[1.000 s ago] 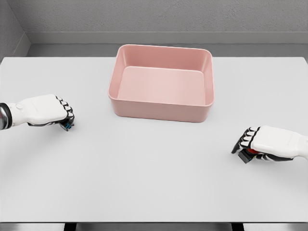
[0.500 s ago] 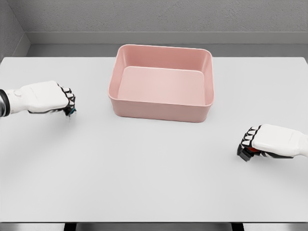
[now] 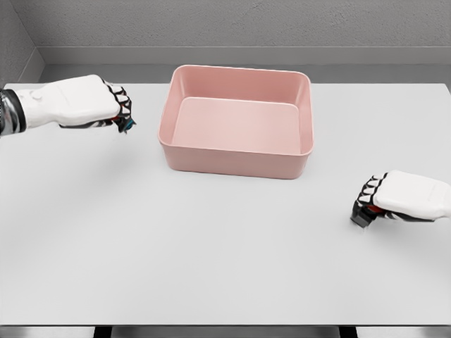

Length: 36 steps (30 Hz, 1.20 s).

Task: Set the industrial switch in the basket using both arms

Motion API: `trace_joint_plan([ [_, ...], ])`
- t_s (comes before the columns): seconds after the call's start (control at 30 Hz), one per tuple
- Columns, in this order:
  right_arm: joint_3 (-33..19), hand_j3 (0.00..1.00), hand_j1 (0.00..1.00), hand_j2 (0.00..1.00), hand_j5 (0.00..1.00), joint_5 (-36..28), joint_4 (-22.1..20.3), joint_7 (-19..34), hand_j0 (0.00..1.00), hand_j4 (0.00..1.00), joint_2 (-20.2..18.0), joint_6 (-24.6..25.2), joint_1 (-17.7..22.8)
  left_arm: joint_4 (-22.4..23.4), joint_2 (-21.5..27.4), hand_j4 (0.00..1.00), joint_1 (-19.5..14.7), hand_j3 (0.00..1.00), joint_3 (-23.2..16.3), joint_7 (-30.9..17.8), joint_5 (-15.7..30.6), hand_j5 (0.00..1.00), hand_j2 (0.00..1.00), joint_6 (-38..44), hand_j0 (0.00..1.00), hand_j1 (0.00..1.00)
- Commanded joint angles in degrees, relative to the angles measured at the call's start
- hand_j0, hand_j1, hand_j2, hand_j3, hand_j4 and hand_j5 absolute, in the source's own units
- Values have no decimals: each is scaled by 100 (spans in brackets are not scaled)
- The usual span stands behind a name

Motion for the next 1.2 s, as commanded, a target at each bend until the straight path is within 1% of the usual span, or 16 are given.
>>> trace_joint_plan([
  [0.0,-23,54,54,54,54,-35,-2,-2,54,54,-10,9,-9,1,-195,35,-26,35,14,5,99,35,35,12,35,35],
  [0.17,-23,51,51,51,51,-43,42,-2,51,51,-1,9,-176,10,-563,35,-518,35,31,-4,362,35,35,20,35,35],
  [0.23,-23,51,51,51,51,-61,51,-11,51,51,-1,9,-299,28,-906,35,-641,35,14,-57,345,35,35,82,35,35],
  [0.27,-23,51,51,51,51,-70,69,-11,51,51,-1,9,-325,45,-1117,36,-677,36,5,-268,327,36,36,205,36,36],
  [0.33,-14,51,51,51,51,-70,69,-11,51,51,-1,9,-404,107,-1416,36,-738,36,-21,-364,301,36,36,372,36,36],
  [0.4,-14,51,51,51,51,-79,78,-11,51,51,16,9,-483,555,-1847,36,-782,36,-136,-505,222,36,36,389,36,36],
  [0.43,-5,51,51,51,51,-79,78,-11,51,51,34,9,-518,810,-2110,36,-932,36,-399,-505,160,36,36,398,36,36],
  [0.47,-5,51,51,51,51,-79,78,-11,51,51,34,9,-580,950,-2251,36,-949,36,-487,-505,143,36,36,398,36,36],
  [0.53,-5,51,51,51,51,-79,78,-11,51,51,43,9,-641,1284,-2559,36,-967,36,-698,-505,-112,36,36,398,36,36],
  [0.7,-5,51,51,51,51,-193,78,-73,51,51,43,9,-879,1364,-2699,38,-967,38,-1199,-461,-139,38,38,407,38,38],
  [0.9,12,51,51,51,51,-219,78,-73,51,51,122,9,-1090,1496,-2691,48,-967,48,-1217,-461,-139,48,48,407,48,48],
  [0.93,21,51,51,51,51,-219,78,-73,51,51,130,9,-1107,1504,-2691,53,-967,53,-1208,-461,-139,53,53,407,53,53],
  [0.97,39,51,51,51,51,-219,78,-64,51,51,166,9,-1186,1601,-2708,78,-967,78,-1217,-461,-130,78,78,407,78,78],
  [1.0,39,51,51,51,51,-219,78,-64,51,51,201,9,-1222,1601,-2717,91,-967,91,-1217,-461,-130,91,91,407,91,91],
  [1.07,47,51,51,51,51,-219,78,-64,51,51,245,9,-1283,1601,-2717,100,-967,100,-1217,-461,-130,100,100,407,100,100],
  [1.17,65,51,51,51,51,-228,78,-64,51,51,315,9,-1432,1610,-2708,100,-967,100,-1208,-461,-130,100,100,398,100,100],
])
